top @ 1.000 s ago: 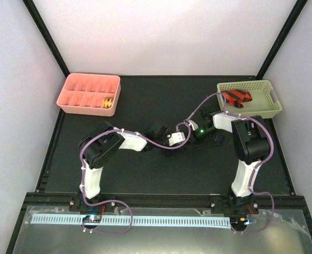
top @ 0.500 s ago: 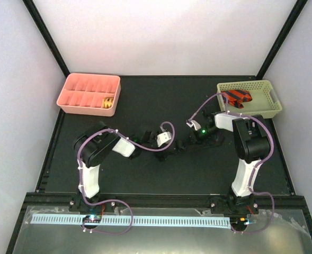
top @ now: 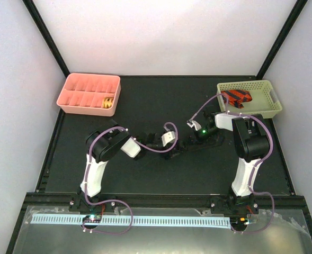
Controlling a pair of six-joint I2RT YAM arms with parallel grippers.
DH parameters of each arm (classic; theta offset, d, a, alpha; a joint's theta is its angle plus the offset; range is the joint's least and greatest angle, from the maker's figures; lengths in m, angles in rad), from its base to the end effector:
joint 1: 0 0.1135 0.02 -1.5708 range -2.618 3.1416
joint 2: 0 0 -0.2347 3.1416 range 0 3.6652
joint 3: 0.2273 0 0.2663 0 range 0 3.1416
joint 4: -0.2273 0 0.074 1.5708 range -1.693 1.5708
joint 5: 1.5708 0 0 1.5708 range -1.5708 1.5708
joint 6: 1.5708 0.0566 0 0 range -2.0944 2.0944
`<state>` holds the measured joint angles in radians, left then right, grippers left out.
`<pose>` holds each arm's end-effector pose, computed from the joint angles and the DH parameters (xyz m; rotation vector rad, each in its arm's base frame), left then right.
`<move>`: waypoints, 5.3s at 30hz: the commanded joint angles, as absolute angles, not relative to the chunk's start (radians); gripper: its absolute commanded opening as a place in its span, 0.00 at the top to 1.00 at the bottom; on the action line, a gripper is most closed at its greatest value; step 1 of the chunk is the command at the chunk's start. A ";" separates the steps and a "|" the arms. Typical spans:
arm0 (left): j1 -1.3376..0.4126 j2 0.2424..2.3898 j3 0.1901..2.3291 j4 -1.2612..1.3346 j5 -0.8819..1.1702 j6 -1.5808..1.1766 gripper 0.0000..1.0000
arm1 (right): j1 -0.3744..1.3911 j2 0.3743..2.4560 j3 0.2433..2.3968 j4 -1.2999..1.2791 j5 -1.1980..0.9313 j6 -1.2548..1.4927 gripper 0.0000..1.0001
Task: Roll the ties
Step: Roll the tie at the center of the board.
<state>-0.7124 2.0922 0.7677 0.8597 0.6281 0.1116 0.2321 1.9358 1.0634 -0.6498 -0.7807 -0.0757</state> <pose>0.2548 -0.2640 0.0263 1.1963 1.7122 -1.0095 0.3043 0.1129 0.0585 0.4717 -2.8524 -1.1914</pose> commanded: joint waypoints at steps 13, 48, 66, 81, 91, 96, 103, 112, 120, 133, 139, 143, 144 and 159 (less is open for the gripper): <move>-0.757 2.087 0.837 0.642 0.525 0.144 0.55 | 0.238 1.983 1.024 -0.574 -0.749 -0.044 0.98; -0.793 1.998 0.961 0.054 0.233 0.340 0.59 | 0.311 1.966 1.137 -0.682 -0.821 -0.025 0.98; -0.770 1.966 0.905 0.370 0.456 0.282 0.21 | 0.221 1.934 1.059 -0.698 -0.749 -0.089 0.98; -0.770 2.083 0.910 0.571 0.514 0.215 0.38 | 0.209 1.946 1.047 -0.675 -0.696 -0.078 0.98; -0.772 1.984 0.884 0.325 0.407 0.265 0.56 | 0.215 1.933 1.038 -0.681 -0.799 -0.097 0.97; -0.772 1.932 0.850 0.172 0.323 0.299 0.58 | 0.202 1.847 1.079 -0.722 -0.804 -0.123 0.75; -0.772 1.946 0.888 0.108 0.299 0.295 0.59 | 0.245 1.832 1.096 -0.713 -0.871 -0.068 0.56; -0.772 1.976 0.907 0.096 0.317 0.284 0.59 | 0.298 1.914 1.121 -0.678 -0.799 -0.036 0.60; -0.770 1.972 0.914 0.097 0.317 0.271 0.55 | 0.298 1.922 1.106 -0.701 -0.764 -0.063 0.98; -0.729 1.902 0.734 0.584 0.552 0.214 0.09 | 0.258 1.921 1.005 -0.658 -0.681 -0.090 0.98; -0.726 1.994 0.744 0.736 0.634 0.192 0.07 | 0.255 1.926 0.993 -0.637 -0.675 -0.083 0.98; -0.735 2.035 0.775 0.778 0.663 0.154 0.07 | 0.256 1.933 0.976 -0.626 -0.670 -0.081 0.98; -0.738 2.046 0.784 0.774 0.658 0.152 0.07 | 0.256 1.934 0.973 -0.626 -0.670 -0.081 0.98; -0.748 2.033 0.852 0.549 0.577 0.287 0.42 | 0.255 1.943 1.022 -0.645 -0.731 -0.091 0.98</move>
